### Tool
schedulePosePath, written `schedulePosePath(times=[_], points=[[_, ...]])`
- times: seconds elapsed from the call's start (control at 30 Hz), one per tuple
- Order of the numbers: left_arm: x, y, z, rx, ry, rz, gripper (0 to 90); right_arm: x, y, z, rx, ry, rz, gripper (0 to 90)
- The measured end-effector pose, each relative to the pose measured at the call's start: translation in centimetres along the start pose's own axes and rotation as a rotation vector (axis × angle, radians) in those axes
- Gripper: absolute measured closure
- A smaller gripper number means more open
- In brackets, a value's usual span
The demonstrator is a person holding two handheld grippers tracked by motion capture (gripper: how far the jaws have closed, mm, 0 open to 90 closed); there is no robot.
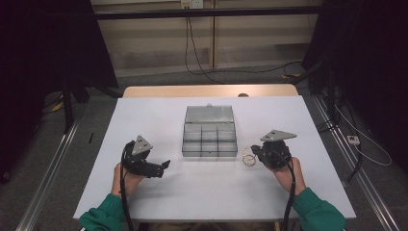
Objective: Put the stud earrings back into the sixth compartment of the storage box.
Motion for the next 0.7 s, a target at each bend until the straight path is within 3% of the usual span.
schedulePosePath(times=[0.7], points=[[-0.07,0.01,0.0,0.004,0.002,0.002,0.3,-0.07,0.84,-0.27,-0.036,-0.011,0.001,89.0]])
Point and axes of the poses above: each handheld gripper's, and its own axes: z roughly forward along the jaws, y roughly out of its top, x roughly to its left, the point moved 4 cm from there along z, roughly forward along the jaws, and after that the axes turned 12 degrees about -z, right-handed, at the moved point
